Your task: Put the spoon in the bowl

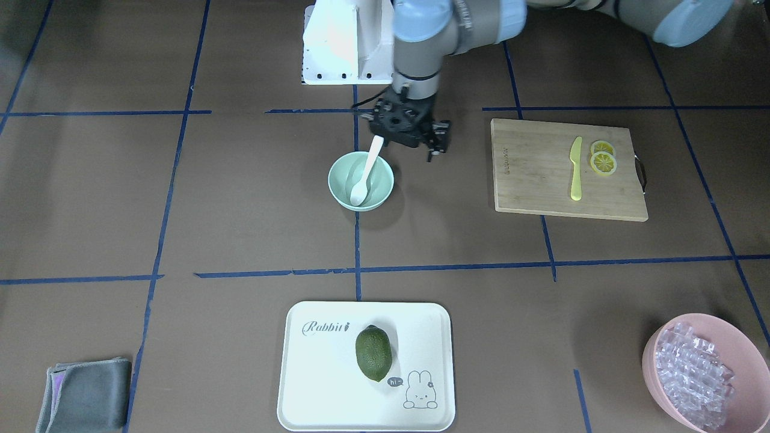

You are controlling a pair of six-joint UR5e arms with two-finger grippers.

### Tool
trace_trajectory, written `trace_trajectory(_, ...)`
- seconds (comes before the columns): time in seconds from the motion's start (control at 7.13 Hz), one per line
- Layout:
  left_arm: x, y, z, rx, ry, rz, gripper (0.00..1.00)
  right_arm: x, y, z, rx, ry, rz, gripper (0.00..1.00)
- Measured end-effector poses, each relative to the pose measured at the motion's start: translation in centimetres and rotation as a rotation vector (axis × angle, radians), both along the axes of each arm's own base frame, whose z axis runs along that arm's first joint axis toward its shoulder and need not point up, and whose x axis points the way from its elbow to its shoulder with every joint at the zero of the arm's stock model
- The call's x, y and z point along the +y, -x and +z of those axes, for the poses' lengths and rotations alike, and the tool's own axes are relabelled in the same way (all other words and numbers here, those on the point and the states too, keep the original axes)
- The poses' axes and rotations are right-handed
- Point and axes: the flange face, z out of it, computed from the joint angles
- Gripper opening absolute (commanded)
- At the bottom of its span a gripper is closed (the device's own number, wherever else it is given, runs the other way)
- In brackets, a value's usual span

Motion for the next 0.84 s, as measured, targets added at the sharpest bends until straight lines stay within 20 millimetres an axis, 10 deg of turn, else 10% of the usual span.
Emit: trace_trajectory(0.84, -9.7, 34.1, 23.8, -0.044, 0.096, -0.003, 1.00, -0.2, -0.5, 0.1, -0.011, 0.034, 0.049, 1.00)
